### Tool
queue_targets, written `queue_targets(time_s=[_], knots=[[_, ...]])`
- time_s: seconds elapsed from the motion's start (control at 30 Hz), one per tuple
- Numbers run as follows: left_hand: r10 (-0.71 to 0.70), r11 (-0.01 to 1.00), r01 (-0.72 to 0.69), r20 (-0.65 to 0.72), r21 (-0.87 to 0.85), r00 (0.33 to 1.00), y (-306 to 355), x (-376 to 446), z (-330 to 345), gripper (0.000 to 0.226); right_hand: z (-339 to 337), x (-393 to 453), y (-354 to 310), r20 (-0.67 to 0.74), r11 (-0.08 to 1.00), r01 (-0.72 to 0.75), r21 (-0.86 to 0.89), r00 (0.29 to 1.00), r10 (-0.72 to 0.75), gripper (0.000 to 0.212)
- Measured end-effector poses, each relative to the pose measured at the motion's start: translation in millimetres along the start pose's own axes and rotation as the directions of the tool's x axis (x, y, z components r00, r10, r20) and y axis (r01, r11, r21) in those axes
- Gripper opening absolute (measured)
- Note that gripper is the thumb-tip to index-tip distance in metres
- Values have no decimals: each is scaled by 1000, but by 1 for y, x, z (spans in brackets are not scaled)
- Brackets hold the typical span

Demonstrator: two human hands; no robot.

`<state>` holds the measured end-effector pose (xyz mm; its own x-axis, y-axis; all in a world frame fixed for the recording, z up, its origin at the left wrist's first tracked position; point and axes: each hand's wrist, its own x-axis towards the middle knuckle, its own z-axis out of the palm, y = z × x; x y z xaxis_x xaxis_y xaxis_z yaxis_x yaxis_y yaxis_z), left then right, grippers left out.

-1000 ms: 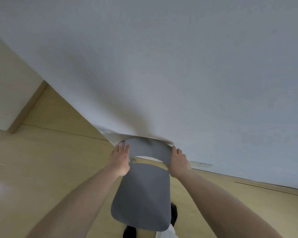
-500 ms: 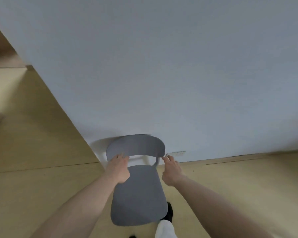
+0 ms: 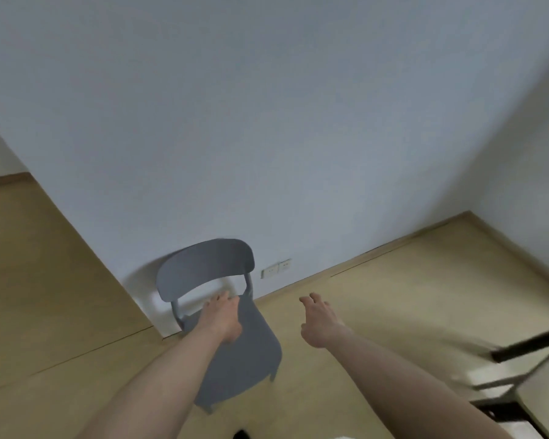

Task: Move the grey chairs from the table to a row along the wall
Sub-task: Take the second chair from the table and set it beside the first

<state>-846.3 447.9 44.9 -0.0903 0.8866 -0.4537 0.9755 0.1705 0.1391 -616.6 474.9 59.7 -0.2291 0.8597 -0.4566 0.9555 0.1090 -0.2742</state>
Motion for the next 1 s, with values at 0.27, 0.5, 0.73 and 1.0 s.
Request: queue_targets(time_s=[0.27,0.5,0.73,1.0], knots=[[129,988,-124,-47,97,991,107,-59,25,51,12,-93,102,-74,997,-53,61,996,58,68],[194,971,-198,36,136,980,231,-129,105,59,53,-205,245,-38,981,-158,109,986,163,71],[280,936,-302,141,181,950,333,-231,187,69,102,-342,355,36,928,-337,158,941,336,72],[403,864,-429,149,265,903,388,-321,233,69,150,-449,383,-28,875,-388,288,910,413,72]])
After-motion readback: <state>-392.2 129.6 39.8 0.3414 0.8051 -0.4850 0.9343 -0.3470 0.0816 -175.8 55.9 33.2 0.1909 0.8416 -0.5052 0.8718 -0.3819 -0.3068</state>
